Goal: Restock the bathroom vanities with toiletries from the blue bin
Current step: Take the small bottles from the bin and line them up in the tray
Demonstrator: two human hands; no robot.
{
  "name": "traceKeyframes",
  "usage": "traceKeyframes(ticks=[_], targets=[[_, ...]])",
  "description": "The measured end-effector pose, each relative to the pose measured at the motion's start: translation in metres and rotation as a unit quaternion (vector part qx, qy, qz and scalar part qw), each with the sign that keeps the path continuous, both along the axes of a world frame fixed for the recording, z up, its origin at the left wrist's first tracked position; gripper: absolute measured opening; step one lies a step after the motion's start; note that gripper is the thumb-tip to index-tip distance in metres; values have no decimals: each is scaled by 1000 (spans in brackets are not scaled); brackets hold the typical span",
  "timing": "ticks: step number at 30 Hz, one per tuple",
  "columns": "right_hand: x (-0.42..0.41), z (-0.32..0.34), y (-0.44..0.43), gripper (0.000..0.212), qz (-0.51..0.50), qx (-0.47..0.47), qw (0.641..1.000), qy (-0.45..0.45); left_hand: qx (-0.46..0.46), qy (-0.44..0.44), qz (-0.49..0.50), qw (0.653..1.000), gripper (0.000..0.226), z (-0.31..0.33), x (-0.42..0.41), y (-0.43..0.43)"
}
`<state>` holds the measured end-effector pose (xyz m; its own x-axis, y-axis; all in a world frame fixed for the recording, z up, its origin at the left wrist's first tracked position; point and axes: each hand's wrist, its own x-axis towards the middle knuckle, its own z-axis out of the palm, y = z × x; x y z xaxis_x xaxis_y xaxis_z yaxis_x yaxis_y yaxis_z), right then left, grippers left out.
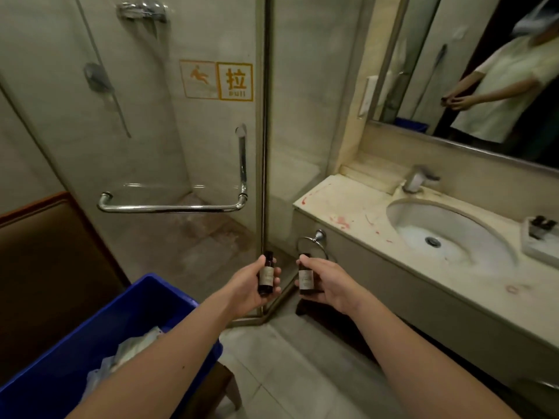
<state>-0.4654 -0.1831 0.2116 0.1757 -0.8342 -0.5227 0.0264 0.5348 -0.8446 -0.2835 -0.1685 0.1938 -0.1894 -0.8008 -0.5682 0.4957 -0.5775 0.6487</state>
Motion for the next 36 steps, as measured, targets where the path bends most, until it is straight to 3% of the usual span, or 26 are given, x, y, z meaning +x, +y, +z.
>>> traceKeyframes(ticks=[7,19,23,27,36], targets=[[-94,9,-4,23,-28,-6,1000,-14,-44,-43,-45,997,6,5,-97,-19],[-280,14,-10,29,-74,-41,996,14,-75,-25,-145,986,13,3,-279,-51],[-331,16,-7,24,-89,-53,995,11,-111,-76,-213,968,18,4,-327,-59],[-374,16,-4,36,-132,-54,989,22,-149,-127,-258,946,20,9,-370,-65],[-444,11,2,31,-216,-52,975,-8,-168,-100,-349,917,20,14,-455,-91]])
